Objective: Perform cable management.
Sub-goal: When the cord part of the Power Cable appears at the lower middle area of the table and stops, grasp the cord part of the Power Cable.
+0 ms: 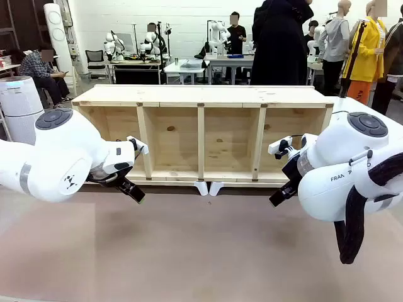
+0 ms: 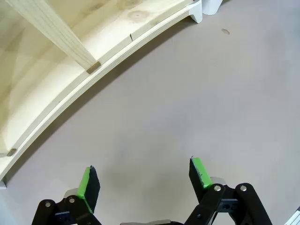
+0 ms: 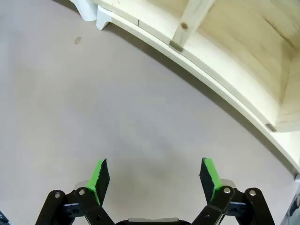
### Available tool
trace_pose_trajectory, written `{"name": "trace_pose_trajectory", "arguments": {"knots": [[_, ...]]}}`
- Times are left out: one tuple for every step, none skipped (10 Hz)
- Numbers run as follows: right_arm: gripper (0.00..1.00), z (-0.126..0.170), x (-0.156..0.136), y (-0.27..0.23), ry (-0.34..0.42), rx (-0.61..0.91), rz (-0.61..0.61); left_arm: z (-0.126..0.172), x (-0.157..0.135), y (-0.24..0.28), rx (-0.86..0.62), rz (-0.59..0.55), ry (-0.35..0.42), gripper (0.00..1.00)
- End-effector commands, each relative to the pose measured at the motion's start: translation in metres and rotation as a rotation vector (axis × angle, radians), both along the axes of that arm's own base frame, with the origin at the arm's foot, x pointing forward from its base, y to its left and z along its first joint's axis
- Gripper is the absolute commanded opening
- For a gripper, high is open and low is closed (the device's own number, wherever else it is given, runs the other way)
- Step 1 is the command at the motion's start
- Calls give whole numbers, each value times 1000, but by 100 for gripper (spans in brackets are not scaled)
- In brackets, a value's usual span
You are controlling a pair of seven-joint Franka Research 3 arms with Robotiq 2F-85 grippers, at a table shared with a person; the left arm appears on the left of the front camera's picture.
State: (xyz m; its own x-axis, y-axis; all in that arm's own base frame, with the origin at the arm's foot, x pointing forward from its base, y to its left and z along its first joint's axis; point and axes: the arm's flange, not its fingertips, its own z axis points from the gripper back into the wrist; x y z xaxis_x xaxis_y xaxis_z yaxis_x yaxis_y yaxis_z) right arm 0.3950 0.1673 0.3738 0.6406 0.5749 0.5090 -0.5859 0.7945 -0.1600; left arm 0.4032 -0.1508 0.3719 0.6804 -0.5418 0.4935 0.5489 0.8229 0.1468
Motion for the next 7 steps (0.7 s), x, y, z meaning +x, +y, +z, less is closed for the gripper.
{"name": "trace_pose_trajectory", "arguments": {"knots": [[100, 0, 0, 0, 0, 0, 0, 0, 0, 0, 0, 0, 0, 100], [100, 0, 0, 0, 0, 0, 0, 0, 0, 0, 0, 0, 0, 100], [100, 0, 0, 0, 0, 0, 0, 0, 0, 0, 0, 0, 0, 100], [100, 0, 0, 0, 0, 0, 0, 0, 0, 0, 0, 0, 0, 100], [100, 0, 0, 0, 0, 0, 0, 0, 0, 0, 0, 0, 0, 100], [100, 0, 0, 0, 0, 0, 0, 0, 0, 0, 0, 0, 0, 100], [100, 0, 0, 0, 0, 0, 0, 0, -1, -2, 3, -4, -1, 100]]}}
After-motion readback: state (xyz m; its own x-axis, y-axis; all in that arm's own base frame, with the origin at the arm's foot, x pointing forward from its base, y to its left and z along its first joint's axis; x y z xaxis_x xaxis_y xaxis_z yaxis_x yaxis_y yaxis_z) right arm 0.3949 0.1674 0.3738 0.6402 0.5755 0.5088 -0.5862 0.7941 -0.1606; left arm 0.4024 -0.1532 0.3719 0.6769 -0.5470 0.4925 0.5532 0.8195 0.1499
